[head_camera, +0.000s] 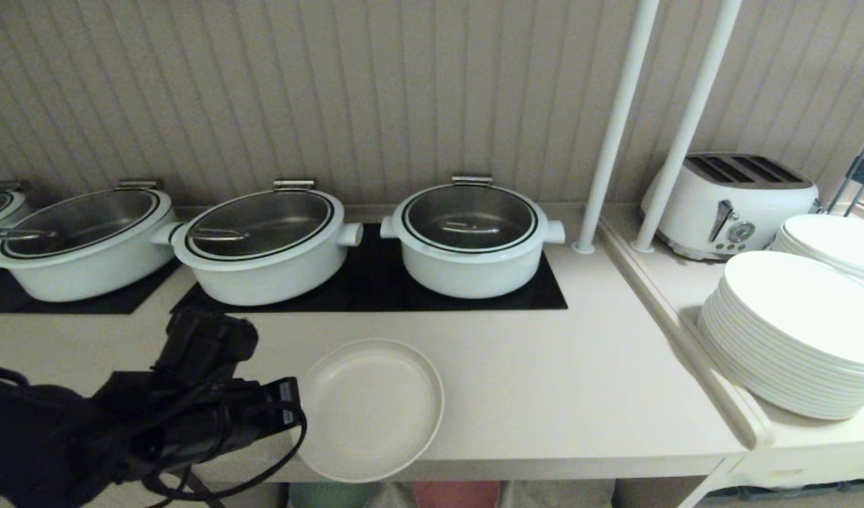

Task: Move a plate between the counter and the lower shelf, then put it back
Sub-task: Put the plate

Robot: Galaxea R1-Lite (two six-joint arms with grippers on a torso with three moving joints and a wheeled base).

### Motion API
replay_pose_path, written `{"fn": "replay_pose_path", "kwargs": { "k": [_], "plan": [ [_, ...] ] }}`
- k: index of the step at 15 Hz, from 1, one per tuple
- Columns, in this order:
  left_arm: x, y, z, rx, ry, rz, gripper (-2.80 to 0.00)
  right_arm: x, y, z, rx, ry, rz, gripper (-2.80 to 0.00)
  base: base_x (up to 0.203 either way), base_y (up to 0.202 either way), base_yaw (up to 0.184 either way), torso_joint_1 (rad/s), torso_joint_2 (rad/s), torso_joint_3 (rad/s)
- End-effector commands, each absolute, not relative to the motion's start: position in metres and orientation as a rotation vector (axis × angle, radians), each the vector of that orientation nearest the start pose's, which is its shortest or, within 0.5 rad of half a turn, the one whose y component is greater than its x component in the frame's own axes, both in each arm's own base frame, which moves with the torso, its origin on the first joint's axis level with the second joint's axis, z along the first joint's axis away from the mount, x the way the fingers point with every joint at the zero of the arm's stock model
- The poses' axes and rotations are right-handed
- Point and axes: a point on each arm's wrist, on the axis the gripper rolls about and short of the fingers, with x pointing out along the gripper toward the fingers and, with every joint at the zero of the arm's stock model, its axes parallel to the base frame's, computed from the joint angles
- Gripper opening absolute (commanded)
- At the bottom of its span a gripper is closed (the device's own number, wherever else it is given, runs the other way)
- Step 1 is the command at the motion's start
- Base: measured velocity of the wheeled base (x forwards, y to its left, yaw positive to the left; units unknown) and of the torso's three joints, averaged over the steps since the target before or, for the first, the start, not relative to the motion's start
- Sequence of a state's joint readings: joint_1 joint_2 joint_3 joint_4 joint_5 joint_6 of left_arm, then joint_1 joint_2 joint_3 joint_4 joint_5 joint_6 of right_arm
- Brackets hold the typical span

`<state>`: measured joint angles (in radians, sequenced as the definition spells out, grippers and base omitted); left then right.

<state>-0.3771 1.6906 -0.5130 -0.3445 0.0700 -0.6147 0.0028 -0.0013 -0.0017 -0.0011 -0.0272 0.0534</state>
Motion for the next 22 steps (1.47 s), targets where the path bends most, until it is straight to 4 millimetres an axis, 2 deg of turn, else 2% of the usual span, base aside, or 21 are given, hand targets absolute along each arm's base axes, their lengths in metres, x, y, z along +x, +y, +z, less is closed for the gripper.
{"fn": "replay_pose_path", "kwargs": {
  "k": [1,12,22],
  "plan": [
    [0.240,-0.093,0.074,-0.383,0.903,-0.011,-2.80,-0.023,-0.001,0.076,0.054,-0.004,-0.024,-2.80,0.000,0.000,0.000,0.000,0.00,0.000],
    [0.278,-0.108,0.065,-0.392,0.891,-0.017,-2.80,-0.023,-0.001,0.076,0.054,-0.004,-0.024,-2.80,0.000,0.000,0.000,0.000,0.00,0.000],
    [0.286,-0.112,0.063,-0.391,0.887,-0.017,-2.80,-0.023,-0.001,0.076,0.054,-0.004,-0.024,-2.80,0.000,0.000,0.000,0.000,0.00,0.000]
  ]
}}
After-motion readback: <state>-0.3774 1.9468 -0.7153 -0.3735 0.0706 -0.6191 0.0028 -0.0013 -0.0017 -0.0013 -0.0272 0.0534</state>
